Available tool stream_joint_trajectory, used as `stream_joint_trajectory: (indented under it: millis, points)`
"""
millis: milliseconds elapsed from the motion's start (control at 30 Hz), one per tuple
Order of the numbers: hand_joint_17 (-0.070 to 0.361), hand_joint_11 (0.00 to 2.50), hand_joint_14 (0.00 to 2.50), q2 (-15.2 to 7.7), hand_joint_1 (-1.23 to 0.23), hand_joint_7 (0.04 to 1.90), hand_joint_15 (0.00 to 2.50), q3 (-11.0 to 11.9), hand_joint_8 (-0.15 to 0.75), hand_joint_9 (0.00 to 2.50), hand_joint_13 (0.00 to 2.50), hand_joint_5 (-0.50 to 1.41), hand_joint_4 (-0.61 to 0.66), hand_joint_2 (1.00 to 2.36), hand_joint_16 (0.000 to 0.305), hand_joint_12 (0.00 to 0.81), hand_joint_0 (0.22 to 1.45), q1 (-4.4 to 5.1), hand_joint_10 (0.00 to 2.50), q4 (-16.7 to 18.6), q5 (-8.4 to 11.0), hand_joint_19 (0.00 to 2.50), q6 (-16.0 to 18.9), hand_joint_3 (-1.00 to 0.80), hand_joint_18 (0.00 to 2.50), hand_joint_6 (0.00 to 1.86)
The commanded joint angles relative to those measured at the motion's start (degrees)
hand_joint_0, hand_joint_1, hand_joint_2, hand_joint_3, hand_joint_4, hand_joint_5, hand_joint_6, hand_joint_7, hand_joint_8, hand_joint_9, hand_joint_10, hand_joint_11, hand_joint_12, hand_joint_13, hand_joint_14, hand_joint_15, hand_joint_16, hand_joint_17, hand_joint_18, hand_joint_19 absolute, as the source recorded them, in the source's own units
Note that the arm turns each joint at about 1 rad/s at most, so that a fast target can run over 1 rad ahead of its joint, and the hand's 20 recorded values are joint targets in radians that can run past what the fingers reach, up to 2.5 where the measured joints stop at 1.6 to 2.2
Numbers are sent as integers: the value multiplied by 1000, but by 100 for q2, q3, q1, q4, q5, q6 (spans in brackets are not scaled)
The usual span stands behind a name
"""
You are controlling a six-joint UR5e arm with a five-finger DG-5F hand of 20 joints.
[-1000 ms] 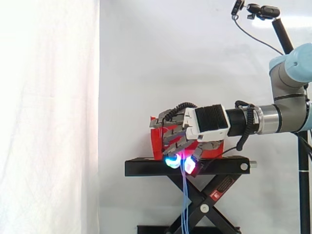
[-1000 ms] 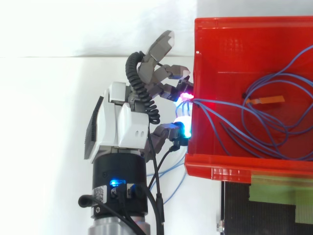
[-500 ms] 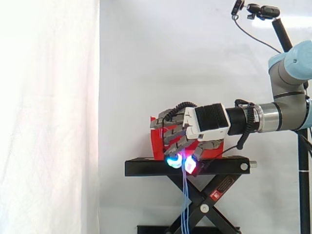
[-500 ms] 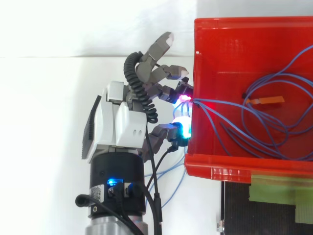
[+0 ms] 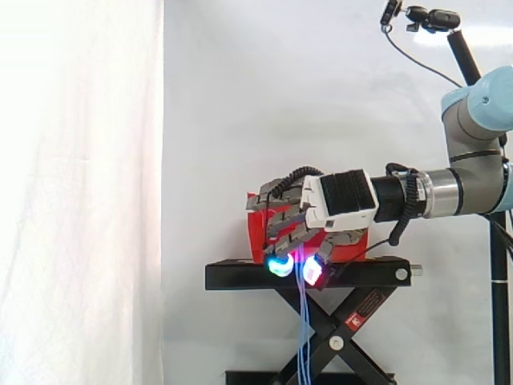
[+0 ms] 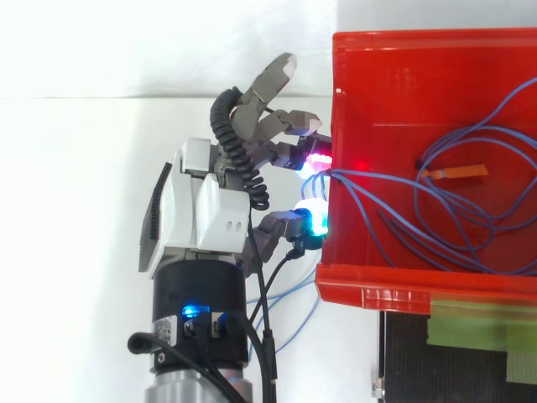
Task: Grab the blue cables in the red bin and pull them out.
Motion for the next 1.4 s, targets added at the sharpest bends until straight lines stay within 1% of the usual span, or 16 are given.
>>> stream_joint_trajectory:
  millis: [0,233,367,667,800,967,1167,1267,1367]
  points:
    - [107,692,9,0,-995,647,229,0,258,836,437,898,115,1000,48,362,808,-4,23,-17,0,334,0,-1000,339,14]
    - [108,702,8,0,-994,644,225,0,261,838,437,895,125,1000,48,362,808,-4,22,-26,0,337,0,-1000,337,15]
    - [108,702,9,-8,-995,647,226,0,261,841,440,892,111,1000,48,362,808,-22,22,-43,0,333,0,-1000,336,15]
    - [108,705,9,0,-991,631,234,-9,264,816,438,793,88,1000,48,362,809,-48,23,-70,-9,331,0,-1000,340,13]
    - [108,753,9,-8,-993,664,232,-9,262,816,427,765,40,1000,48,366,809,-48,23,-79,-9,326,0,-1000,338,12]
    - [110,772,9,0,-1006,717,233,-9,264,804,407,781,43,1000,49,368,794,-57,23,-96,-9,326,-9,-1000,322,8]
    - [111,764,9,-8,-1011,835,228,-9,265,803,404,836,33,1000,49,369,785,-57,20,-122,-18,326,0,-1000,322,1]
    - [111,769,9,0,-1019,756,225,-9,267,801,405,805,16,1000,50,368,785,-66,20,-193,-18,327,0,-1000,322,246]
    - [111,765,8,-8,-1023,730,225,0,265,803,406,819,28,1000,49,367,789,-66,20,-175,-18,324,-9,-1000,321,342]
